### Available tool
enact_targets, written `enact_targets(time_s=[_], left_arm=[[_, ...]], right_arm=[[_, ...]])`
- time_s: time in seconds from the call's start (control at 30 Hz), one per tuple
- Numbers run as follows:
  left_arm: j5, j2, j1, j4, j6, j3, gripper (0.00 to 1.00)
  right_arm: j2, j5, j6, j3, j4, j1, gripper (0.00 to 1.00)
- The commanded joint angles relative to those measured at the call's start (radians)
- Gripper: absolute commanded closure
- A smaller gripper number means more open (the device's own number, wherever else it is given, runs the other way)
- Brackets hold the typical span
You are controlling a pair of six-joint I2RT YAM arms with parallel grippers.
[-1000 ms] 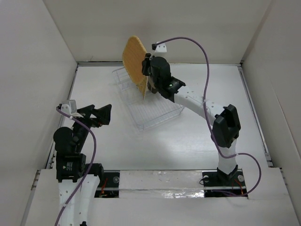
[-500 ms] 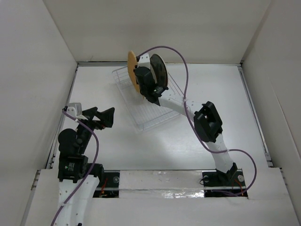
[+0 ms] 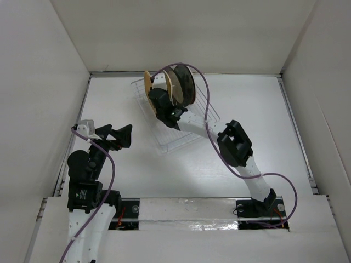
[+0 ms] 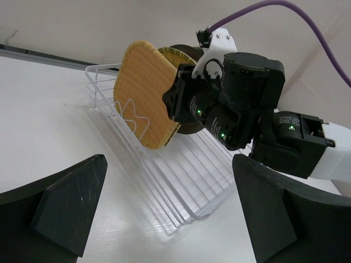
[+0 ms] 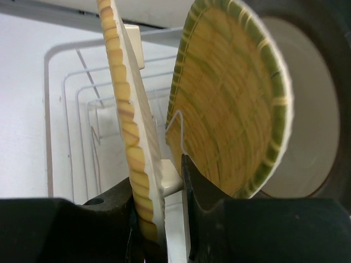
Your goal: Load the plates into the dish rack
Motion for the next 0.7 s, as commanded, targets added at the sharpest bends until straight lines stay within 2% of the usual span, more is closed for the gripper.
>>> enact_targets(time_s=[0.0,0.03,0.13,0.17,0.23,0.27,0.33,0.37,0.4,0.47,0.53,0.67], left_arm=[[-0.013,-0.002,-0.006,0.052,0.019,-0.001,0.01],[-0.008,-0.005,-0.006,0.054,0.021,-0.001,0.01],[-0.013,-0.025,-0.006,0.074,0.018,-0.011,0.01],[-0.020,-0.032,-0.006,0.074,0.018,-0.011,0.01],[-0.025,-0.037,-0.006,0.074,0.022,-0.016,0.01],[-0.027,-0.034,-0.006,0.069,0.023,-0.018,0.01],[-0.030,-0.025,-0.006,0.066,0.022,-0.012,0.01],[-0.028,-0.017,-0.006,0.064,0.023,-0.008,0.01],[-0.028,-0.014,-0.006,0.066,0.024,-0.008,0.01],[-0.033,-0.005,-0.006,0.064,0.026,-0.001,0.01],[-0.036,0.003,-0.006,0.063,0.021,0.013,0.01],[-0.024,0.031,-0.006,0.064,0.004,0.044,0.01]], right_arm=[[-0.004,0.014,0.040,0.007,0.091,0.009,1.00],[-0.005,0.006,0.046,0.003,0.088,0.009,0.97],[-0.012,-0.017,0.077,-0.010,0.075,0.009,0.82],[-0.022,-0.022,0.092,-0.014,0.070,0.009,0.66],[-0.039,-0.036,0.107,-0.019,0.041,0.009,0.51],[-0.071,-0.040,0.118,-0.028,0.039,0.009,0.38],[-0.120,-0.063,0.120,-0.082,0.053,0.009,0.26],[-0.146,-0.074,0.121,-0.100,0.056,0.009,0.15],[-0.206,-0.103,0.121,-0.119,0.061,0.009,0.10],[-0.270,-0.140,0.121,-0.181,0.065,0.020,0.00],[-0.378,-0.170,0.118,-0.230,0.073,0.020,0.00],[-0.592,-0.183,0.112,-0.446,0.111,0.055,0.00]])
